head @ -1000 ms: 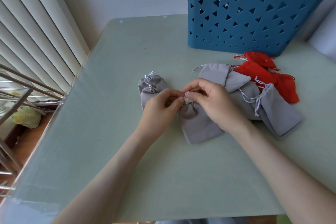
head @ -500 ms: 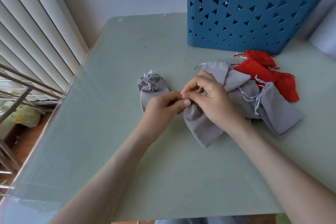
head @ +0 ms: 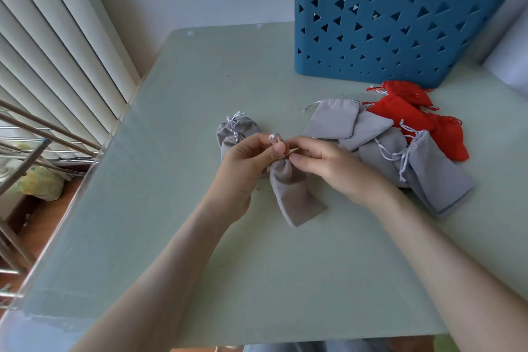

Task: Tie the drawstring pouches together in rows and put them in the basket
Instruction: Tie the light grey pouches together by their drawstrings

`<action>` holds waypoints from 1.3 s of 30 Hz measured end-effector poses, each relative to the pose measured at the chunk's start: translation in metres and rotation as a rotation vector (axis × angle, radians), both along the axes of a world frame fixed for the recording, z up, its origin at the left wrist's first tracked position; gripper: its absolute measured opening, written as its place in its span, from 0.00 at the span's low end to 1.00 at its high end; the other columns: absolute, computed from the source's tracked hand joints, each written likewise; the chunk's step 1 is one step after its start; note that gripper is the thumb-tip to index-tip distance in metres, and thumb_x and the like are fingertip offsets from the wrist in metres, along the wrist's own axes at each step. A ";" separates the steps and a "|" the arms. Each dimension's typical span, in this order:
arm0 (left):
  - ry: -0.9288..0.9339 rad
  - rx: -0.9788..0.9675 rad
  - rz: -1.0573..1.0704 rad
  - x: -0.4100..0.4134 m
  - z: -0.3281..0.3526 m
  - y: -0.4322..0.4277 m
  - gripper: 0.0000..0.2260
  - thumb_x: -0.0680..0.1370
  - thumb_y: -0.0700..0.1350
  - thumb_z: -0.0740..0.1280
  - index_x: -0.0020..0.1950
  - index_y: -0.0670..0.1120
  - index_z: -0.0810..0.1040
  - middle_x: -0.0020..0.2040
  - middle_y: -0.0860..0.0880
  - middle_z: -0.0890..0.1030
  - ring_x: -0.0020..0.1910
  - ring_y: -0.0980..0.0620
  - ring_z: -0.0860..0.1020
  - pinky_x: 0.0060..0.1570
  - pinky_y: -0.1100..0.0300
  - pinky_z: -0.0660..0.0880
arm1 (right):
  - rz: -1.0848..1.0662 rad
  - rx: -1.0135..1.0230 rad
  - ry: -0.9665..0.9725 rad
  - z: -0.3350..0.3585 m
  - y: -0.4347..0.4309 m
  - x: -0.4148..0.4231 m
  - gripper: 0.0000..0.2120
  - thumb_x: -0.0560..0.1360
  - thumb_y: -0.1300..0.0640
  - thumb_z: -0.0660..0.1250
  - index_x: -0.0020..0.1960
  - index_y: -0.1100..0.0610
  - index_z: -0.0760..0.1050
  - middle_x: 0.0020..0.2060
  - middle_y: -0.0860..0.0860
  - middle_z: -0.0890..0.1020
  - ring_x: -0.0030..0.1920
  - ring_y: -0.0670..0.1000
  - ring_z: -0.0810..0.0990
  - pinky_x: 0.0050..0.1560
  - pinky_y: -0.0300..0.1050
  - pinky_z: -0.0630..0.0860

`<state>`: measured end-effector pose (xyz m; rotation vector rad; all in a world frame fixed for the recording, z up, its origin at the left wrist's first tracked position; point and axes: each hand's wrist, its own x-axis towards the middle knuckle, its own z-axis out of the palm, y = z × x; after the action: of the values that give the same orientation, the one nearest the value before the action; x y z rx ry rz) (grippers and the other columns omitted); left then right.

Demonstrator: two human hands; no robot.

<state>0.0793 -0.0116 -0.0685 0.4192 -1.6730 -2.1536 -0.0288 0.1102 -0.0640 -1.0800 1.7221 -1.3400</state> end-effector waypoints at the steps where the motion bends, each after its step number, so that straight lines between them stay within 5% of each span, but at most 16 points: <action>1: -0.007 -0.007 -0.007 0.000 0.000 0.000 0.03 0.74 0.39 0.66 0.41 0.43 0.78 0.37 0.52 0.82 0.40 0.55 0.79 0.45 0.65 0.75 | 0.008 0.012 -0.020 0.000 0.000 0.000 0.09 0.80 0.60 0.61 0.58 0.56 0.76 0.54 0.62 0.80 0.54 0.47 0.75 0.56 0.43 0.69; 3: -0.010 0.003 -0.033 0.001 0.001 -0.001 0.04 0.73 0.41 0.67 0.40 0.43 0.80 0.37 0.50 0.82 0.40 0.54 0.79 0.46 0.63 0.75 | 0.030 0.028 -0.024 -0.001 0.001 -0.003 0.16 0.76 0.53 0.62 0.59 0.60 0.75 0.58 0.69 0.74 0.53 0.50 0.72 0.53 0.49 0.64; 6: -0.013 0.006 -0.068 0.002 0.003 -0.003 0.05 0.71 0.44 0.67 0.36 0.47 0.82 0.37 0.51 0.82 0.39 0.55 0.79 0.46 0.63 0.74 | 0.031 0.088 -0.001 -0.002 0.002 -0.005 0.20 0.74 0.49 0.62 0.59 0.62 0.75 0.60 0.67 0.76 0.61 0.56 0.75 0.61 0.57 0.67; 12: -0.070 -0.041 -0.087 0.005 0.008 -0.006 0.09 0.78 0.42 0.62 0.41 0.46 0.80 0.38 0.54 0.80 0.28 0.59 0.63 0.32 0.70 0.65 | -0.092 0.135 0.230 -0.001 0.002 -0.009 0.10 0.76 0.48 0.68 0.44 0.54 0.80 0.41 0.54 0.78 0.44 0.44 0.74 0.48 0.45 0.67; 16: -0.117 -0.102 -0.075 0.005 0.010 -0.002 0.13 0.81 0.39 0.60 0.38 0.43 0.78 0.41 0.53 0.80 0.25 0.62 0.68 0.29 0.71 0.63 | -0.137 0.152 0.335 0.002 0.003 -0.011 0.10 0.77 0.56 0.66 0.45 0.63 0.79 0.40 0.52 0.72 0.44 0.46 0.72 0.46 0.42 0.66; 22: -0.170 -0.096 -0.001 0.001 0.006 0.002 0.02 0.79 0.40 0.64 0.50 0.43 0.75 0.30 0.53 0.79 0.23 0.60 0.67 0.28 0.68 0.62 | -0.322 0.131 0.153 -0.002 0.001 -0.012 0.15 0.77 0.49 0.65 0.34 0.54 0.73 0.37 0.55 0.69 0.39 0.51 0.68 0.43 0.47 0.62; 26: -0.191 -0.119 0.007 0.000 0.003 0.004 0.02 0.79 0.39 0.64 0.48 0.41 0.75 0.29 0.54 0.79 0.23 0.61 0.69 0.27 0.70 0.64 | -0.296 -0.029 -0.072 -0.001 0.000 -0.007 0.13 0.79 0.54 0.63 0.36 0.54 0.74 0.36 0.51 0.73 0.36 0.46 0.67 0.42 0.42 0.63; 28: -0.197 -0.169 -0.003 0.000 0.002 0.004 0.05 0.80 0.39 0.63 0.46 0.40 0.76 0.30 0.53 0.78 0.24 0.62 0.69 0.27 0.71 0.64 | -0.206 -0.080 -0.060 0.001 0.000 -0.002 0.12 0.80 0.59 0.60 0.39 0.56 0.76 0.35 0.45 0.79 0.37 0.42 0.71 0.41 0.35 0.66; 31: -0.182 -0.220 0.005 0.000 0.001 0.004 0.08 0.80 0.39 0.63 0.43 0.41 0.78 0.30 0.55 0.78 0.26 0.62 0.68 0.28 0.71 0.64 | -0.084 -0.126 -0.018 0.002 0.000 0.005 0.09 0.80 0.65 0.59 0.46 0.60 0.77 0.37 0.50 0.80 0.41 0.42 0.78 0.47 0.32 0.71; 36: -0.154 -0.323 0.023 0.001 0.000 0.003 0.12 0.81 0.37 0.61 0.42 0.47 0.81 0.30 0.57 0.76 0.29 0.61 0.68 0.32 0.71 0.65 | -0.104 -0.111 0.248 0.001 -0.003 0.008 0.11 0.77 0.68 0.62 0.45 0.53 0.75 0.37 0.49 0.81 0.41 0.51 0.79 0.47 0.42 0.74; 39: -0.191 -0.423 -0.012 0.002 -0.002 0.006 0.12 0.81 0.38 0.60 0.42 0.44 0.80 0.31 0.57 0.76 0.31 0.59 0.68 0.35 0.67 0.66 | -0.154 -0.093 0.408 0.001 -0.003 0.010 0.10 0.76 0.67 0.64 0.49 0.52 0.73 0.36 0.50 0.81 0.38 0.52 0.77 0.42 0.39 0.70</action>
<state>0.0813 -0.0058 -0.0707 0.4990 -2.1730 -1.7420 -0.0189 0.1068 -0.0630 -1.3700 2.0898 -1.3732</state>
